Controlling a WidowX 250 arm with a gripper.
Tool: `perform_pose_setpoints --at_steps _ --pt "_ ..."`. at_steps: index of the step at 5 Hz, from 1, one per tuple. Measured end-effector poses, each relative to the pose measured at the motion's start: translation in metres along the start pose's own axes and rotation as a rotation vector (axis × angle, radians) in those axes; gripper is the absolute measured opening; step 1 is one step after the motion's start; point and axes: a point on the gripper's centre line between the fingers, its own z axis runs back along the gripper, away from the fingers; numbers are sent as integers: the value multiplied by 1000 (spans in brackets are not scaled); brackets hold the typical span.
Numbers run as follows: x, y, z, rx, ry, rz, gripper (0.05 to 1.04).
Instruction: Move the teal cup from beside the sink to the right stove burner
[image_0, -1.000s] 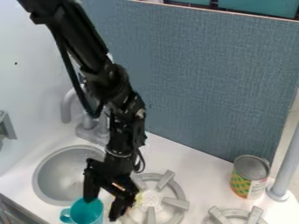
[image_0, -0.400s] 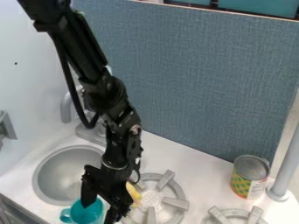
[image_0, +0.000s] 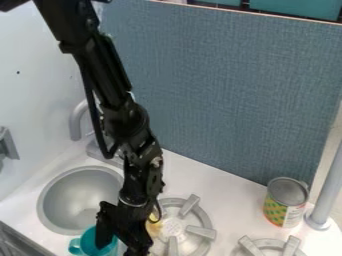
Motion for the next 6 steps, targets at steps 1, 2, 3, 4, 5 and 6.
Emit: perform_pose_setpoints --at_steps 1,2,3,4,5,6 --pt "1 4 -6 -4 35 28 961" --pt "3 10 -5 -4 33 64 686" --pt "4 10 -5 -5 27 54 389" --pt "3 7 -7 -31 19 48 176" --pt "1 4 -2 -58 8 49 104" --pt "0 -7 43 -53 -95 104 102"
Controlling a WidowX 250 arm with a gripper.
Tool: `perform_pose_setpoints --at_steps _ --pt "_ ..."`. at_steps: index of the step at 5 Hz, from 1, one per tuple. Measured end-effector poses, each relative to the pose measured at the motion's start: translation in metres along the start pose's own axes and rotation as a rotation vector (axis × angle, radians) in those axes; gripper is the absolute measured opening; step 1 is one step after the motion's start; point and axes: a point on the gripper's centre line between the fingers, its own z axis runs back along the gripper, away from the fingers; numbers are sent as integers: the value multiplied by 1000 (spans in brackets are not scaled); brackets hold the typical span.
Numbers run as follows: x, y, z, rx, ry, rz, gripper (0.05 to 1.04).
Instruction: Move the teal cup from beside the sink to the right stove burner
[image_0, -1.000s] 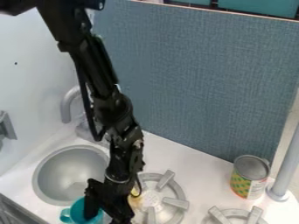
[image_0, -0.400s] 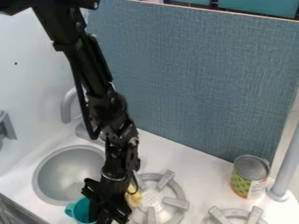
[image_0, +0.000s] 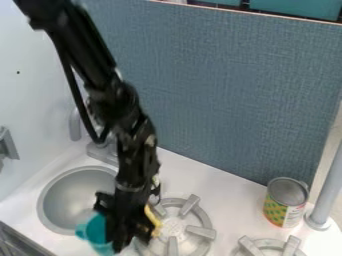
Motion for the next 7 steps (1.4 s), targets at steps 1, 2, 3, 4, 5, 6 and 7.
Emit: perform_pose_setpoints --at_steps 1,2,3,4,5,6,7 --pt "-4 -45 37 10 -94 -88 102" --pt "0 -89 48 -29 -149 -218 102" --pt "16 -138 48 -84 -188 -372 102" --pt "28 -175 51 -121 -227 -463 102" --pt "39 -208 46 -114 -221 -540 102" --pt "47 -227 37 -49 -182 -556 102" --pt "57 -227 34 18 -161 -518 102"
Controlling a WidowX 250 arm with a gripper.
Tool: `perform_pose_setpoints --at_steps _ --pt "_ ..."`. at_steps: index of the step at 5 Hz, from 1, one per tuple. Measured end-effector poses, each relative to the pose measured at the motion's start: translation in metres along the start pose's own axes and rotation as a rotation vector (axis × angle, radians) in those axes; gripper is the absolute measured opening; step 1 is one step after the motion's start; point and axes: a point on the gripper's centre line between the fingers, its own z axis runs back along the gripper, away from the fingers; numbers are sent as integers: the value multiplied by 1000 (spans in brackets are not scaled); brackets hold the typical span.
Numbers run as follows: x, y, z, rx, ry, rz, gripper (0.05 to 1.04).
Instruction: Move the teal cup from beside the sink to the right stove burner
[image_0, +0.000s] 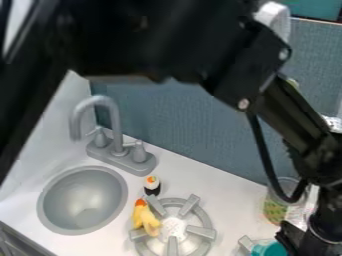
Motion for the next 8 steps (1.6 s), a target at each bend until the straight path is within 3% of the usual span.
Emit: perform_pose_setpoints --at_steps 1,2,5,6,8 --pt "6 8 -2 57 37 15 102" --pt "9 11 -10 73 65 27 102" --pt "16 4 -17 25 72 -15 125" --pt "17 7 -13 36 85 -14 322" --pt "16 25 -11 28 102 38 901"
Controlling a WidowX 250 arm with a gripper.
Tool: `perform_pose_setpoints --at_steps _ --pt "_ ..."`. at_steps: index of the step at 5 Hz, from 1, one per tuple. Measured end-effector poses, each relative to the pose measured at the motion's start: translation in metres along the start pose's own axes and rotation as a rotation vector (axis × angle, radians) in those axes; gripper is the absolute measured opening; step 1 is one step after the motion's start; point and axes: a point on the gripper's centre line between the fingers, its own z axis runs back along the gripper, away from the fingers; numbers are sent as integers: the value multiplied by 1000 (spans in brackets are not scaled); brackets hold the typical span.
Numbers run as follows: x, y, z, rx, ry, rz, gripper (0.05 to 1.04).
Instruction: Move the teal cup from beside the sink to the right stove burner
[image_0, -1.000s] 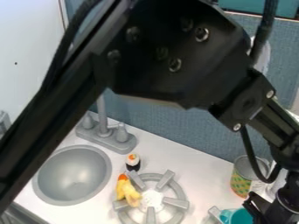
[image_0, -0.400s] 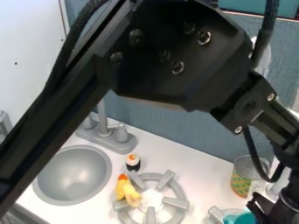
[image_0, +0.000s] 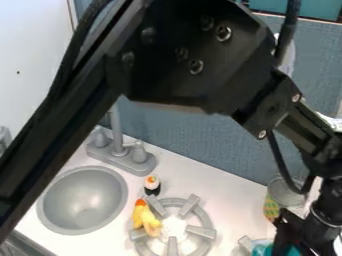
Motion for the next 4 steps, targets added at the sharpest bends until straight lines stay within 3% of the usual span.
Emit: perform_pose_setpoints --at_steps 1,2,3,4 --pt "-18 1 18 -20 -67 10 1007" --pt "-55 19 54 -82 -211 85 1002" --pt "-93 35 67 -97 -233 164 1001" --pt "-124 60 70 -83 -164 291 1001"
